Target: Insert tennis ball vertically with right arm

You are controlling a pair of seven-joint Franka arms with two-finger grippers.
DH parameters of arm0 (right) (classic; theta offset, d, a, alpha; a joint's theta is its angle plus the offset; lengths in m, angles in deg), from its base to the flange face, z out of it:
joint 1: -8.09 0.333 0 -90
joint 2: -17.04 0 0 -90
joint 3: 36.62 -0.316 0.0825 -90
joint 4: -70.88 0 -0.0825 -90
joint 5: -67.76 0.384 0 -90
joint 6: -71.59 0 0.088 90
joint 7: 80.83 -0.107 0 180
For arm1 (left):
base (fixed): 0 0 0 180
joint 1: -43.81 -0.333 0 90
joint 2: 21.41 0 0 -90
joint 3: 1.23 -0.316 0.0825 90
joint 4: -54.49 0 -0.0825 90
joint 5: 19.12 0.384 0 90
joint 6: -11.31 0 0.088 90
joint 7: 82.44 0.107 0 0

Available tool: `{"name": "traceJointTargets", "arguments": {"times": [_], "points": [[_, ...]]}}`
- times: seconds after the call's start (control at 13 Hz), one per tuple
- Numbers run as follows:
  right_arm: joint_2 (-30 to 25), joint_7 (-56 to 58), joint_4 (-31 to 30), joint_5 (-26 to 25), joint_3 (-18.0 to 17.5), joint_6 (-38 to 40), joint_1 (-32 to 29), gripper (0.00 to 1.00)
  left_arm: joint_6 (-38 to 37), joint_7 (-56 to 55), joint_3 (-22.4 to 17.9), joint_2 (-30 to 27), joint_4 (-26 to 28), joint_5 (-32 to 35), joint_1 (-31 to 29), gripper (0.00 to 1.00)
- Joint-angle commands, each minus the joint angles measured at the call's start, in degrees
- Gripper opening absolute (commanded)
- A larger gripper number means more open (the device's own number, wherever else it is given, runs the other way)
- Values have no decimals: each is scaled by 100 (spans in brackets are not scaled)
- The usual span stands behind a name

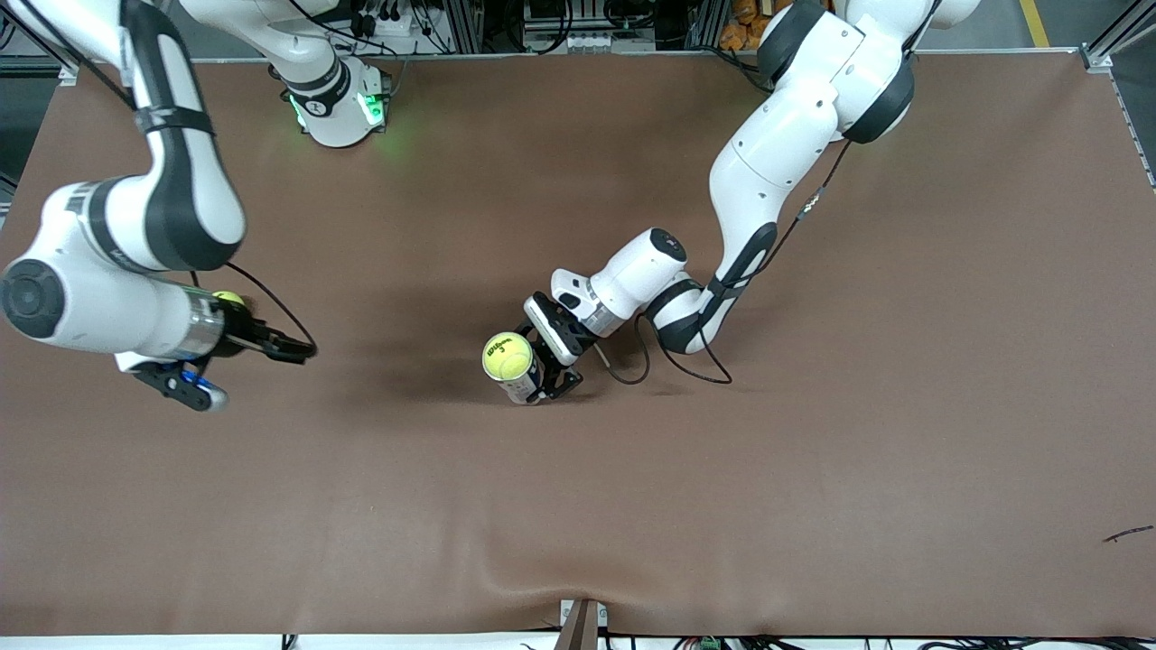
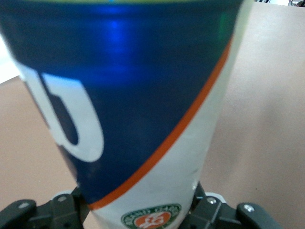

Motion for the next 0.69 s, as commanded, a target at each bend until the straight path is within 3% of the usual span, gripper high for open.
{"name": "traceJointTargets", "arguments": {"times": [0.0,0.15,0.38,0.62], "points": [[-462,181,-917,-249,-115,-104,-224,100,88,-2,-84,26,-99,-63,83,81],[-402,312,-1103,-706,-115,-209,-477,100,88,-2,-84,26,-99,-63,83,85],[-191,1609,-1200,-769,-115,-481,-1293,100,88,-2,-84,17,-99,-72,83,87],[178,2508,-1717,-778,-115,-1262,-1936,100,88,-2,-84,9,-99,-72,83,90]]}}
